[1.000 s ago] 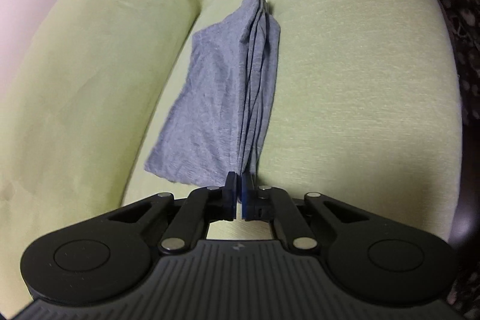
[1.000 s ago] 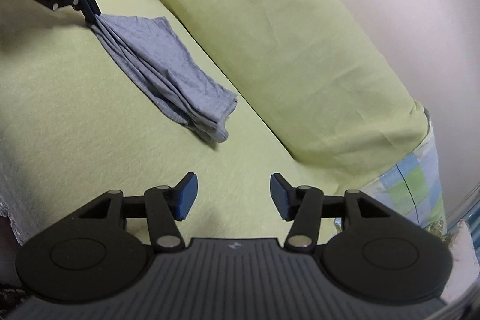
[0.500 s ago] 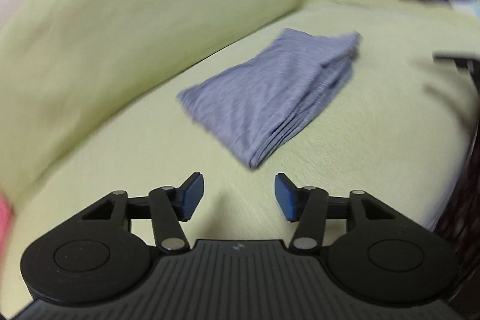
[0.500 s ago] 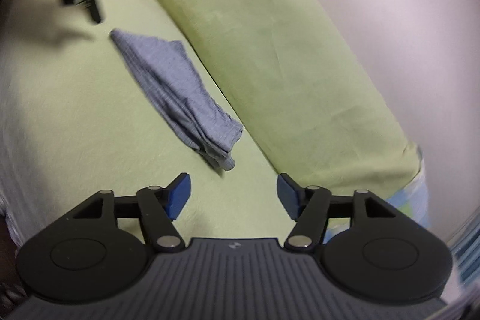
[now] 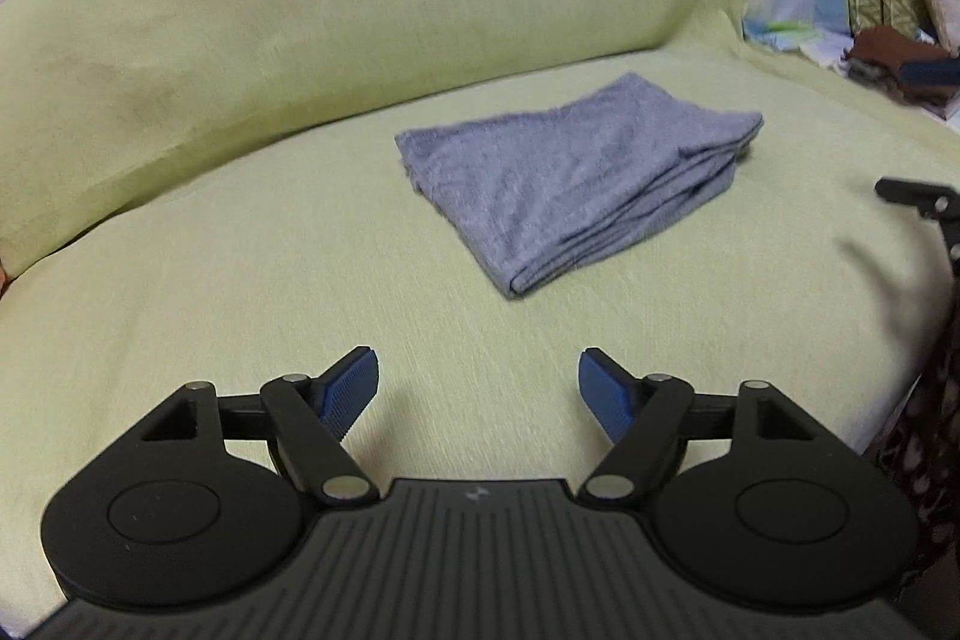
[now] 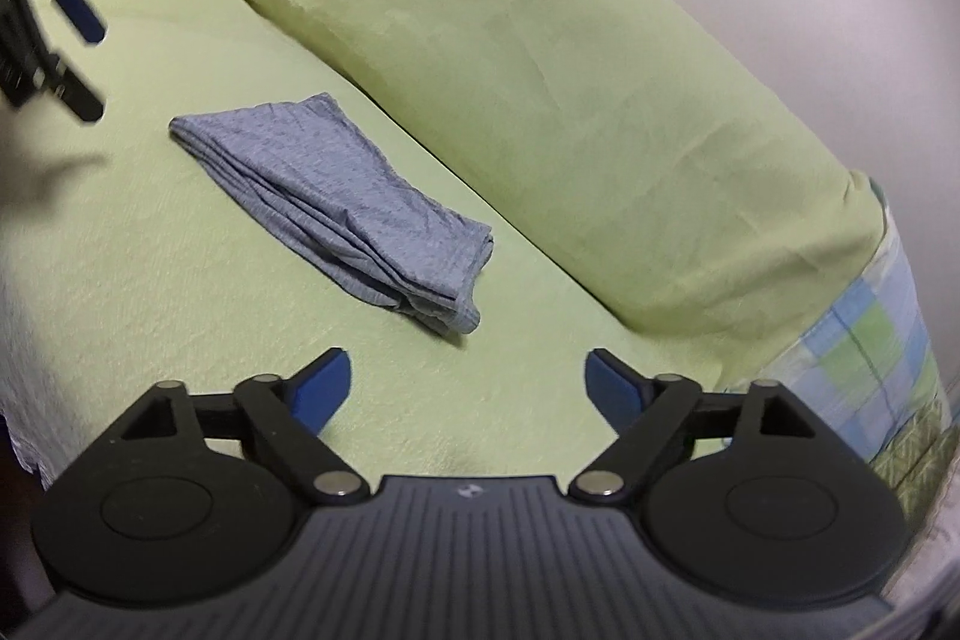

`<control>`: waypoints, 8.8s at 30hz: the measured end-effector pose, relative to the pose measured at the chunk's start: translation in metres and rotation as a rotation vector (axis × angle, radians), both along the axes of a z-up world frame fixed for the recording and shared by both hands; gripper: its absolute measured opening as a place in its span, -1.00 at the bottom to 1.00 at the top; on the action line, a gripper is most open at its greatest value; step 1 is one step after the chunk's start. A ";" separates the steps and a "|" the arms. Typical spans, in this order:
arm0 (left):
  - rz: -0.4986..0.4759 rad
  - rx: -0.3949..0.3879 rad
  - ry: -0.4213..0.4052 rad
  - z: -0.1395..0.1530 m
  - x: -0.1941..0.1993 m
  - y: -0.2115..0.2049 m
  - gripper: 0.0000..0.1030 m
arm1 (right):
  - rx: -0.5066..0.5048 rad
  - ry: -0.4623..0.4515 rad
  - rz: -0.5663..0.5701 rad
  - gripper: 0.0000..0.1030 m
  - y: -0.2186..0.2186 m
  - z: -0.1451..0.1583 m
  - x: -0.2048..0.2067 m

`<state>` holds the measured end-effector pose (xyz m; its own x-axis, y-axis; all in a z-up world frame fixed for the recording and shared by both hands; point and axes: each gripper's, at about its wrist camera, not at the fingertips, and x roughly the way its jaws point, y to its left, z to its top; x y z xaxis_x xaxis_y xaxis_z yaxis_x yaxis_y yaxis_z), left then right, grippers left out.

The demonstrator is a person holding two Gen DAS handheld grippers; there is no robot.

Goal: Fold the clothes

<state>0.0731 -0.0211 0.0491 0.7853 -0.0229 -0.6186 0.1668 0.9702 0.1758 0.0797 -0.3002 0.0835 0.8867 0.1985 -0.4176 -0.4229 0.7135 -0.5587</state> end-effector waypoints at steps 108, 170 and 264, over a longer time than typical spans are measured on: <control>-0.901 0.201 -0.054 0.026 0.170 -0.123 -0.04 | 0.774 0.401 -0.190 -0.14 -0.077 -0.010 0.170; -0.728 0.138 -0.050 -0.001 0.153 -0.176 -0.92 | 0.636 0.431 -0.167 0.04 -0.065 -0.017 0.167; 0.067 -0.264 0.090 -0.021 0.007 0.009 0.61 | 0.734 0.378 -0.285 0.83 -0.017 -0.024 0.036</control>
